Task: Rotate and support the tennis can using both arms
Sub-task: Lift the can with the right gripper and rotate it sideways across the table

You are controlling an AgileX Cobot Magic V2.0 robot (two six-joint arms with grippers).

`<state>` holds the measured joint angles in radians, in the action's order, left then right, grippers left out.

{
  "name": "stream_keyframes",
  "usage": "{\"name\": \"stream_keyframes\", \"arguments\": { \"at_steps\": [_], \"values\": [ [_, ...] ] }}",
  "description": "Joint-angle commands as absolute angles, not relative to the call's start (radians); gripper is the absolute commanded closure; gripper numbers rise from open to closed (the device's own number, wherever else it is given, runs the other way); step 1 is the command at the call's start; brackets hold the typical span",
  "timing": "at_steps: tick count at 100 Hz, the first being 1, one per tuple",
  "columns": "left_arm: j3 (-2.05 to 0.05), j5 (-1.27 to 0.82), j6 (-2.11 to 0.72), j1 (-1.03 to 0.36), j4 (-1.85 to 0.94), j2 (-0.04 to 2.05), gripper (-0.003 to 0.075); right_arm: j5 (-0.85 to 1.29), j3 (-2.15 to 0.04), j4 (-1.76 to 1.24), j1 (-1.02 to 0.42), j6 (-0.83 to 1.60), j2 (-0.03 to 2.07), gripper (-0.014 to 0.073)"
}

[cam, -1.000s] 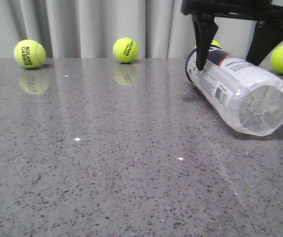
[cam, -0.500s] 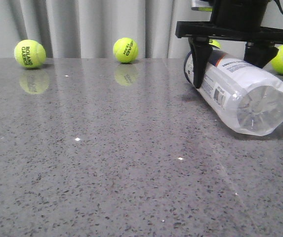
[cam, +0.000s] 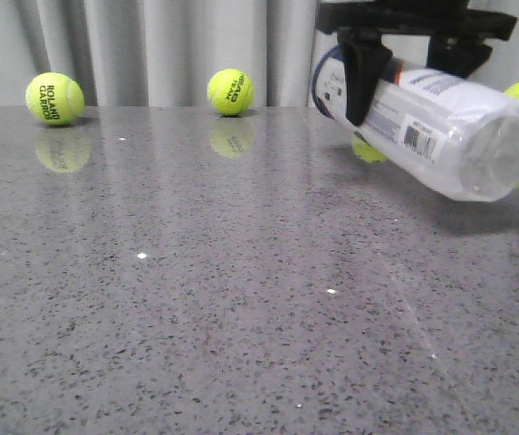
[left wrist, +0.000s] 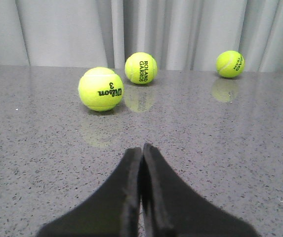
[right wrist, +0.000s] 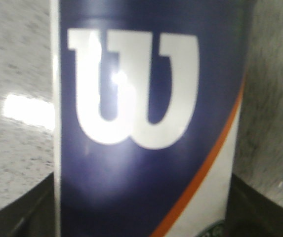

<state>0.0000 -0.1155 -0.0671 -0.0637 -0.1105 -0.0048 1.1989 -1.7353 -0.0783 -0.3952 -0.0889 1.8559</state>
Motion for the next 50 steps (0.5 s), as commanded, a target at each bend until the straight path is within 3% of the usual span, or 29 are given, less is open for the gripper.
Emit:
{"name": "stream_keyframes", "arguments": {
  "at_steps": [1,50],
  "values": [
    [0.043,-0.04,-0.058,-0.073,-0.115,-0.039,0.074,1.201,-1.835,-0.07,-0.409,0.041,1.803,0.0328],
    [0.043,-0.04,-0.058,-0.073,-0.115,-0.039,0.074,1.217,-1.949,-0.071,-0.536,0.888,1.804,0.0327]
  ]
}}
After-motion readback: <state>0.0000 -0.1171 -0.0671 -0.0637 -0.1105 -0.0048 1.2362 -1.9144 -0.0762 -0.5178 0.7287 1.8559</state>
